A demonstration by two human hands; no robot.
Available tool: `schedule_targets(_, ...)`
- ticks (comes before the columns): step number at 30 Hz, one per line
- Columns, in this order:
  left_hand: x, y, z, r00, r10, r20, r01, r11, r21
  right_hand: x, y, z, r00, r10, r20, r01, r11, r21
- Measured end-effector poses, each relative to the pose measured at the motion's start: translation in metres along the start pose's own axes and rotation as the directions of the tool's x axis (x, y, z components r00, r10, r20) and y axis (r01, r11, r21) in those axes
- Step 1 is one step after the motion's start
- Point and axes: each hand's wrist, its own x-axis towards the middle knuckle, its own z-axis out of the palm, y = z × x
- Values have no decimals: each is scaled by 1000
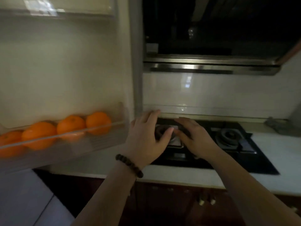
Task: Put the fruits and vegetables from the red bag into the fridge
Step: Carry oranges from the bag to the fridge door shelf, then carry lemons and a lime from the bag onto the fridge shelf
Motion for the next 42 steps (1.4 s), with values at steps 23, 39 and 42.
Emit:
schedule_targets(23, 3, 397, 420, 782, 351, 515, -267, 935, -232, -398, 319, -282, 503, 747, -435, -841, 540, -46)
schedule_targets(39, 84, 590, 656, 656, 464, 595, -329, 885, -328, -496, 531, -415, 250, 859, -447, -943, 320, 87)
schedule_targets(42, 120, 622, 697, 645, 456, 613, -320, 890, -325, -488, 586, -455, 231, 872, -431, -950, 297, 92)
